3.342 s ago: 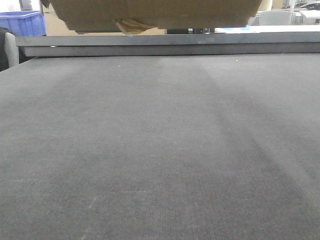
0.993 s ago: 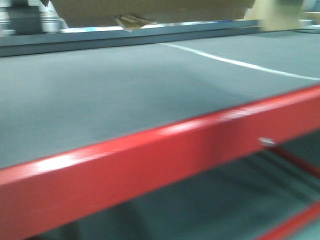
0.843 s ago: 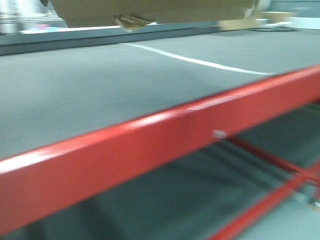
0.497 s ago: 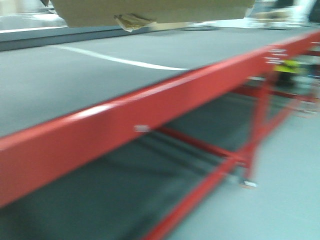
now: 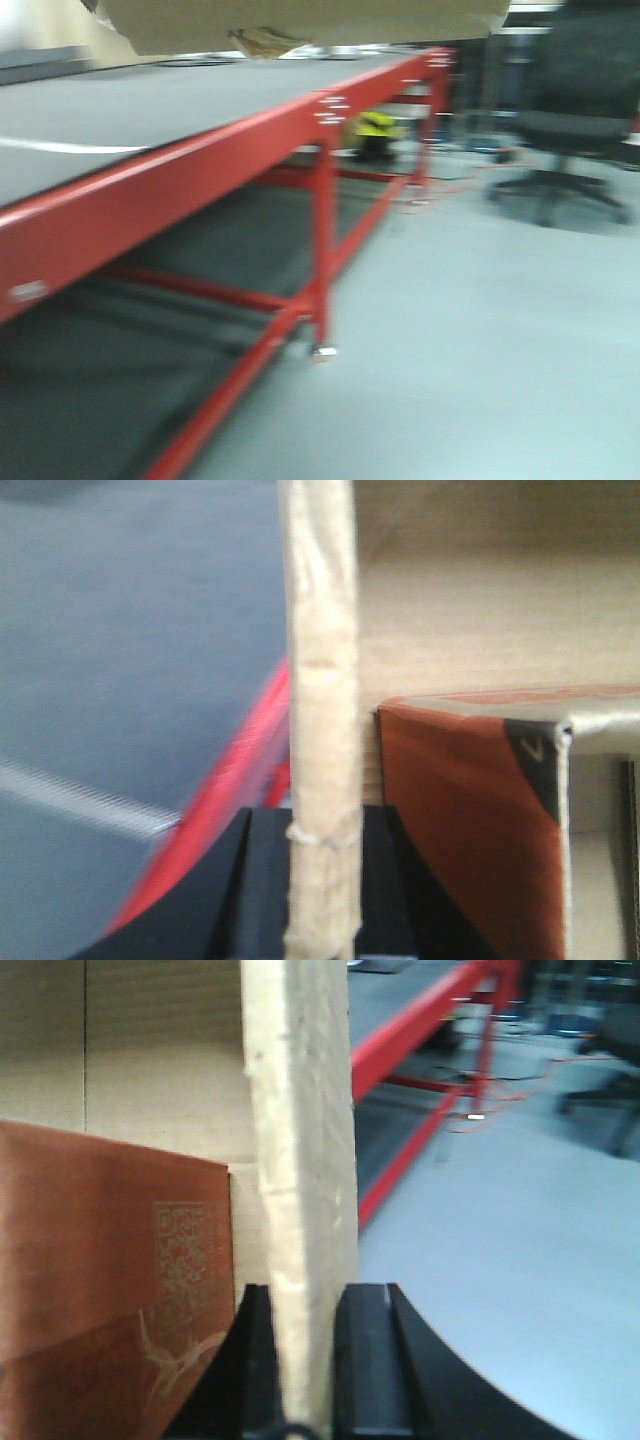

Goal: Stack two boxes on right shelf middle
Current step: 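Drive the base toward the blue-bin shelving while holding the boxes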

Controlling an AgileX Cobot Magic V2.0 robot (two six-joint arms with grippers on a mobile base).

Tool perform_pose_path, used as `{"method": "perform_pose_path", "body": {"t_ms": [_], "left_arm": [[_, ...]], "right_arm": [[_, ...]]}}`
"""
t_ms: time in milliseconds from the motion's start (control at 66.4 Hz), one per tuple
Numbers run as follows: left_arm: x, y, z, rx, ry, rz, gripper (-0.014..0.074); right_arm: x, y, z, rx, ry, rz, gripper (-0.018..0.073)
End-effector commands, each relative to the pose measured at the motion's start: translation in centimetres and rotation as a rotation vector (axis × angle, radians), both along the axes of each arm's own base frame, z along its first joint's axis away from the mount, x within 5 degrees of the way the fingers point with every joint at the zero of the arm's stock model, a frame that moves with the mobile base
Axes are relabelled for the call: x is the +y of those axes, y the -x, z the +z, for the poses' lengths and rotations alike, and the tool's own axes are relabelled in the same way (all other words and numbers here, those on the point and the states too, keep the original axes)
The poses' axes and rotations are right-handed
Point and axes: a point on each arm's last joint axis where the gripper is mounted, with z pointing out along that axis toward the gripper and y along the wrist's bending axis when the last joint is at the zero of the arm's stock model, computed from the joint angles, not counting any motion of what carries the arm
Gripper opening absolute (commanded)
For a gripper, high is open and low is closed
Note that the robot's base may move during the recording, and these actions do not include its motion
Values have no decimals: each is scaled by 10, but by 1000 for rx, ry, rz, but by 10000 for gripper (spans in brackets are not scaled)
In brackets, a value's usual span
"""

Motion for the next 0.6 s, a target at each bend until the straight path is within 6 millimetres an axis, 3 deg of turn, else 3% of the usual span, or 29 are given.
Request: {"method": "perform_pose_path", "body": {"t_ms": [0,587], "left_arm": [[2,3,10,-51,1,-8,-111],[2,3,10,-51,1,-8,-111]], "right_arm": [[0,5,17,-105,-14,31,-143],[0,5,17,-107,-15,32,-143]]}}
